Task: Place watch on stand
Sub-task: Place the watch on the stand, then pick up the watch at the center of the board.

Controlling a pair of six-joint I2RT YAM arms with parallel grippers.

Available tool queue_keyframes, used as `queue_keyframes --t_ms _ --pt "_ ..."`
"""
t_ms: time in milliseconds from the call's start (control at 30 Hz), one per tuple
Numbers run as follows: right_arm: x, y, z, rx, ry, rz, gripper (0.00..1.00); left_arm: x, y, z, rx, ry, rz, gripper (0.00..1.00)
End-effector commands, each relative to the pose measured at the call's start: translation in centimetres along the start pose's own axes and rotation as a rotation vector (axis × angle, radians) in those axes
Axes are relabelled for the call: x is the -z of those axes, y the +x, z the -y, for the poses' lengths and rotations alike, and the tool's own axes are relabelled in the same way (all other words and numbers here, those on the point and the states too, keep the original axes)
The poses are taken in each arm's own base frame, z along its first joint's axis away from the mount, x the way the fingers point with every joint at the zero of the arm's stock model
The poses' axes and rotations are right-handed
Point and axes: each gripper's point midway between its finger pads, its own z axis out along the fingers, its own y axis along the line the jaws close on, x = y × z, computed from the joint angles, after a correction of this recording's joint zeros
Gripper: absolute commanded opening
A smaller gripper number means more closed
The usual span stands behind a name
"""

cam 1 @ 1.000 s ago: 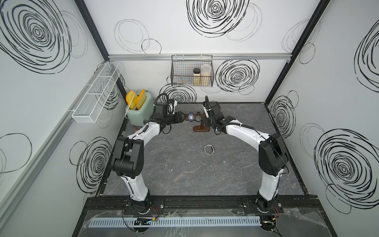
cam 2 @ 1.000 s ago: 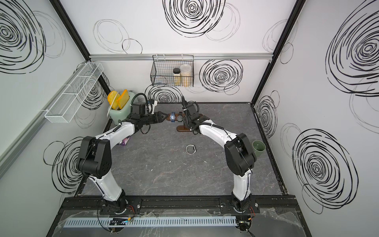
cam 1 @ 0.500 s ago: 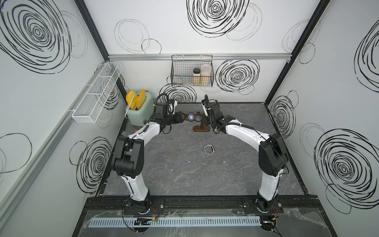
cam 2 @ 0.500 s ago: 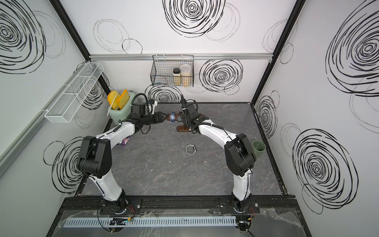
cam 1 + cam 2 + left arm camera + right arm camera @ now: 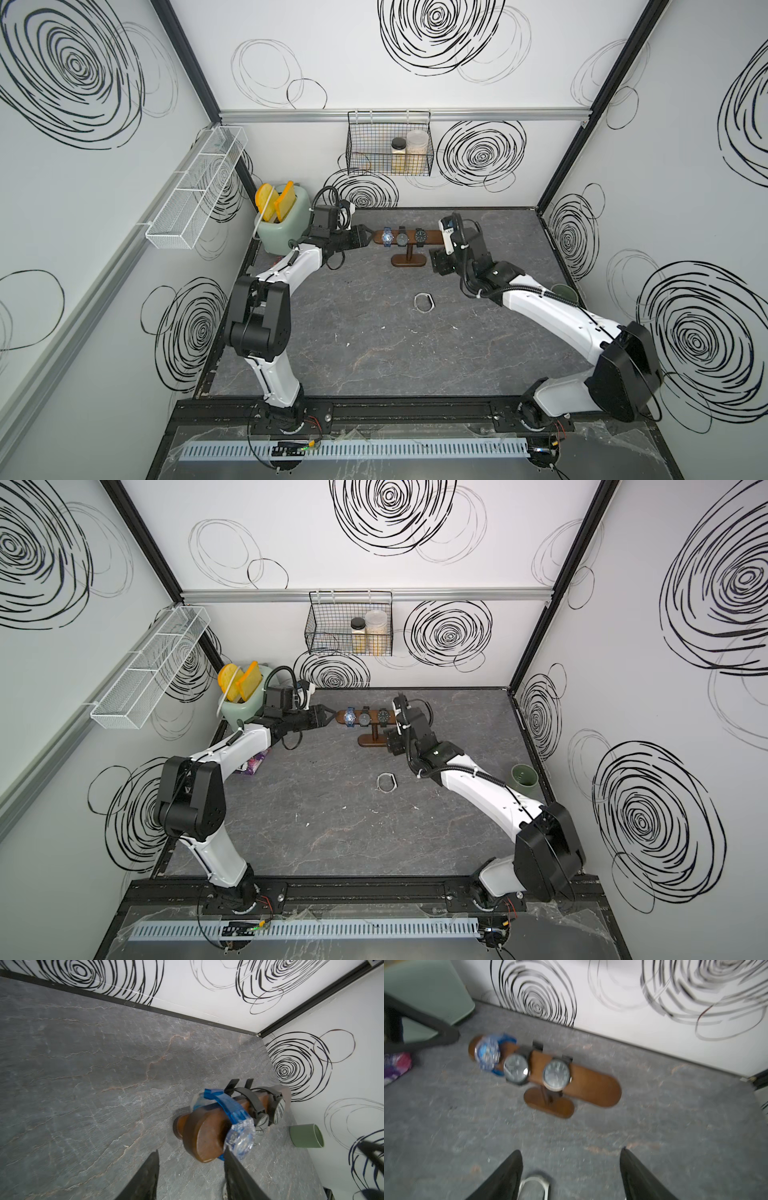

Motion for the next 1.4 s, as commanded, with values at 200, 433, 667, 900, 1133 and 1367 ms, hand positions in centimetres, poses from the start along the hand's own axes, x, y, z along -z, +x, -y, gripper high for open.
queue_keyframes --t_ms 200,433,667,900,1133,1367 --pt "-3.7 11.7 -2.5 -0.129 -0.128 -0.299 0.67 2.9 -1.6 0.2 -0.007 -0.058 0.042 0.55" --pt "-5.9 12.7 -3.1 -0.114 -0.126 -0.336 0.63 3.0 -1.4 0.4 0.004 -0.044 0.018 0.55" --pt "-7.1 14.8 -2.8 -0.078 -0.070 -0.395 0.54 2.9 -1.6 -0.1 0.047 -0.014 0.016 0.55" --pt "-7.8 14.6 -2.7 -0.055 -0.056 -0.390 0.42 3.0 -1.6 -0.1 0.048 -0.008 0.019 0.54" --pt "-7.9 14.9 -2.4 -0.033 -0.039 -0.395 0.21 2.7 -1.5 0.3 0.042 0.006 0.016 0.53" --pt "-4.9 10.0 -0.7 -0.041 0.027 -0.237 0.17 3.6 -1.7 5.1 -0.063 0.094 0.037 0.52"
